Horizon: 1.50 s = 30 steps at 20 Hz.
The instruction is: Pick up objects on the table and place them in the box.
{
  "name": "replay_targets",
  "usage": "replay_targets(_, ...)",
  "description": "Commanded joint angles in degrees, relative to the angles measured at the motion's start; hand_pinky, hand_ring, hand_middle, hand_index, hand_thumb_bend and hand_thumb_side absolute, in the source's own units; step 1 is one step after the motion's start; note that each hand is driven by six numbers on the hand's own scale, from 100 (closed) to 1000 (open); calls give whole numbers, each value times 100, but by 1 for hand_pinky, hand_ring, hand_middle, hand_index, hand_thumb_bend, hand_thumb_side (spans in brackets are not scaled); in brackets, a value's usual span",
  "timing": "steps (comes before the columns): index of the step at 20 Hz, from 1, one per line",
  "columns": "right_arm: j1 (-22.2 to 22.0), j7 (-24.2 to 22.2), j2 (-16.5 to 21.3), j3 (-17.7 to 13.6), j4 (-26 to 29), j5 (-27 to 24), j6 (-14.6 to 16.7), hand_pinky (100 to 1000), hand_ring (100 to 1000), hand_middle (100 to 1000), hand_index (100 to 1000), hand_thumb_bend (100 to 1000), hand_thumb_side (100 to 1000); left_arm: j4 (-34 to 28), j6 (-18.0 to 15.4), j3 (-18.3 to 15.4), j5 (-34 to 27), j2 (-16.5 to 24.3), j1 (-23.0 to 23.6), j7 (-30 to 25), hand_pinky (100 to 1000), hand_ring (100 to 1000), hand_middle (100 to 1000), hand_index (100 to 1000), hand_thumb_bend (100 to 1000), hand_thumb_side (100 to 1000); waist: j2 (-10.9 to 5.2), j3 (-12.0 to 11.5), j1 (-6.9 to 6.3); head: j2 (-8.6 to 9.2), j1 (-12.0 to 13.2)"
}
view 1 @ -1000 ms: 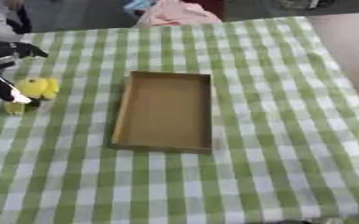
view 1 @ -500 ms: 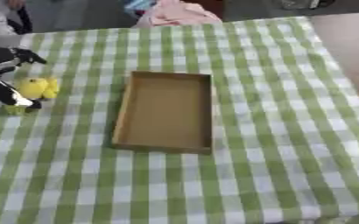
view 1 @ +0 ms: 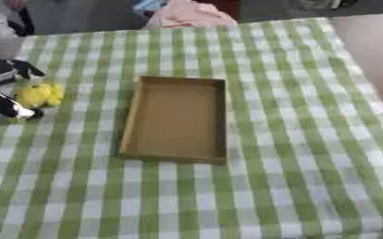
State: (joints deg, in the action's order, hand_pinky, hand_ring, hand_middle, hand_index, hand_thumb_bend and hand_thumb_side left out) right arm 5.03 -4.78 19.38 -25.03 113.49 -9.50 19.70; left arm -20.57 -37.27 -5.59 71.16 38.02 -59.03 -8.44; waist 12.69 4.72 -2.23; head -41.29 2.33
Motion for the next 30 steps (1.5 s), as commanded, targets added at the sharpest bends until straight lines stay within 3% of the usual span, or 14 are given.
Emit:
replay_targets(1,30,-9,94,-37,110,0,1,818,769,689,910,100,756,41,-43,-15,-5,199,-71,57,489,609,695,815,394,196,-89,9,14,21,3)
replay_targets(5,25,-11,93,-38,110,-1,1,818,769,689,910,100,756,74,-143,-15,-106,190,-75,61,388,538,597,751,305,153,-91,17,12,22,-2)
replay_targets(18,-5,-12,92,-44,110,22,-5,819,770,688,911,100,757,-372,-224,-193,-614,233,-148,-397,347,500,583,748,268,189,-103,14,4,21,-26)
replay_targets(22,-9,-15,99,-41,110,20,-8,820,770,688,912,100,756,-634,-172,-273,-621,274,-270,-378,271,429,535,723,245,107,-113,3,-1,6,-44)
replay_targets(30,-11,-6,108,-47,110,28,-5,821,771,688,914,100,755,-1235,-404,-379,-912,195,-337,-480,234,406,481,673,165,100,-115,-3,3,-35,-78)
